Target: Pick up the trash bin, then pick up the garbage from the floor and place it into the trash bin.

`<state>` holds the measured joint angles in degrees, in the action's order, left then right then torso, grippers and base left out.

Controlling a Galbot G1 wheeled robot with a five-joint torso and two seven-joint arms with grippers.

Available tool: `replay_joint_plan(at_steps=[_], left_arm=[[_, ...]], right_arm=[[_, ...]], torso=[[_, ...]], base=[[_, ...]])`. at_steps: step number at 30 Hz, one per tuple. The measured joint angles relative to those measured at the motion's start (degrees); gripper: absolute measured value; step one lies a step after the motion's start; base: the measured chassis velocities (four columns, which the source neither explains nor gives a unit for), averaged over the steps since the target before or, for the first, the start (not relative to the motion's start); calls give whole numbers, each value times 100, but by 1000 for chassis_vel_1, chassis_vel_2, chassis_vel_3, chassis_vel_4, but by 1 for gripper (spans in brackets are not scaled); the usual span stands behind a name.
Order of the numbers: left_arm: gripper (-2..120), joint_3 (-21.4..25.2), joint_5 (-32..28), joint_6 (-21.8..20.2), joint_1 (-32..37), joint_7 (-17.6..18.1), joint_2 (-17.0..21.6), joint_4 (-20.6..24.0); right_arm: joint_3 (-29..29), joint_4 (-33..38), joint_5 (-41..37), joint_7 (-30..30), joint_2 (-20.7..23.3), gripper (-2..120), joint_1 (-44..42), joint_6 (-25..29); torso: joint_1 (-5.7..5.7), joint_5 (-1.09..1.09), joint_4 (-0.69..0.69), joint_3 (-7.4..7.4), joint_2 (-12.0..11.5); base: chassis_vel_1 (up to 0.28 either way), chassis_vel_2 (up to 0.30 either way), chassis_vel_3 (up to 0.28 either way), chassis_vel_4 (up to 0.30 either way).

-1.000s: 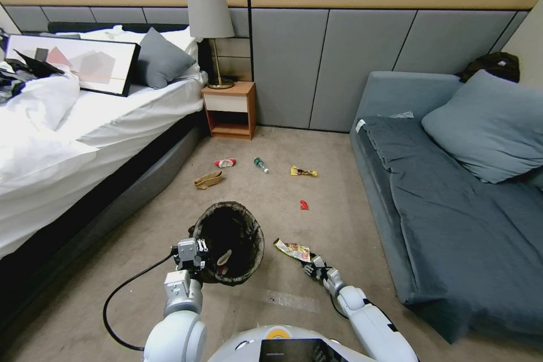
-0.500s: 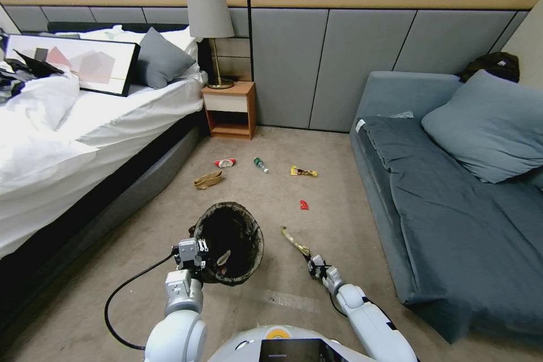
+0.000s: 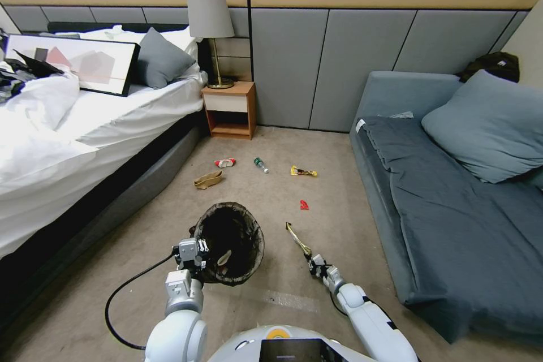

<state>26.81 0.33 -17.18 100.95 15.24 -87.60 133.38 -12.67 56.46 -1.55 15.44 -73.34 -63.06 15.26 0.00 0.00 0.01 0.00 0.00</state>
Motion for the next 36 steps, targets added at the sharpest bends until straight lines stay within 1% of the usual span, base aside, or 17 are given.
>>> replay_joint_plan(at_steps=[4, 5, 8, 9, 10, 13, 16, 17, 20, 21, 22, 25, 26, 28, 29, 32, 36], left_arm=[[7, 7, 0, 4, -2, 0, 8, -24], [7, 7, 0, 4, -2, 0, 8, -24], [7, 6, 0, 5, -5, -1, 9, -41], [7, 6, 0, 5, -5, -1, 9, -41], [7, 2, -1, 6, -5, -3, 10, -44], [7, 1, -1, 6, -5, -3, 10, -44], [7, -10, 0, 6, -2, -4, 12, -45], [7, -10, 0, 6, -2, -4, 12, -45], [7, -23, 2, 7, -1, -5, 13, -48], [7, -28, 3, 7, 2, -4, 14, -50], [7, -28, 3, 7, 2, -4, 14, -50], [7, -29, 5, 7, 8, -5, 12, -54], [7, -29, 5, 7, 8, -5, 12, -54], [7, -29, 8, 7, 7, -7, 9, -63], [7, -29, 8, 7, 7, -7, 9, -63], [7, -57, 12, 6, -10, -13, -3, -91], [7, -63, 12, 3, -18, -16, -5, -98]], right_arm=[[-69, 448, 23, -225, -40, 0, -188, 318], [-69, 448, 23, -225, -40, 0, -188, 318], [-160, 1116, -30, -357, -47, 0, -440, 389], [-160, 1116, -30, -357, -47, 0, -440, 389], [-210, 1602, -86, -408, -41, 0, -635, 399], [-232, 1824, -108, -423, -34, 0, -730, 399], [-316, 2701, -181, -467, 15, 0, -1118, 400], [-316, 2701, -181, -467, 15, 0, -1118, 400], [-352, 3391, -200, -485, 51, 0, -1371, 400], [-356, 3807, -213, -489, 84, 0, -1518, 405], [-356, 3807, -213, -489, 84, 0, -1518, 405], [-332, 4756, -239, -468, 151, 0, -1762, 467], [-332, 4756, -239, -468, 151, 0, -1762, 467], [-278, 5198, -324, -389, 182, 0, -1863, 474], [-278, 5198, -324, -389, 182, 0, -1863, 474], [12, 6353, -899, 181, 333, 0, -2078, 411], [340, 6683, -1150, 325, 566, 0, -2167, 224]], torso=[[0, 0, 0, 0, 0], [0, 0, 0, 0, 0], [0, 0, 0, 0, 0], [0, 0, 0, 0, 0], [0, -1, 0, 0, 0], [0, 0, 0, 0, 0], [0, -2, -1, 0, 0], [0, -2, -1, 0, 0], [0, 1, 0, 0, 0], [0, -1, 0, 0, 0], [0, -1, 0, 0, 0], [0, -2, 0, -1, 0], [0, -2, 0, -1, 0], [0, 0, -1, 0, 0], [0, 0, -1, 0, 0], [0, -1, -1, -1, 0], [0, -1, 0, 0, 0]], base=[[0, 0, 0, 0], [0, 0, 0, 0], [0, 0, 0, 0], [0, 0, 0, 0], [0, 0, 0, 0], [0, 0, 0, 0], [0, 0, 0, 0], [0, 0, 0, 0], [0, 0, 0, 0], [0, 0, 0, 0], [0, 0, 0, 0], [0, 0, 0, 0], [0, 0, 0, 0], [0, 0, 0, 0], [0, 0, 0, 0], [0, 0, 0, 0], [0, 0, 0, 0]])
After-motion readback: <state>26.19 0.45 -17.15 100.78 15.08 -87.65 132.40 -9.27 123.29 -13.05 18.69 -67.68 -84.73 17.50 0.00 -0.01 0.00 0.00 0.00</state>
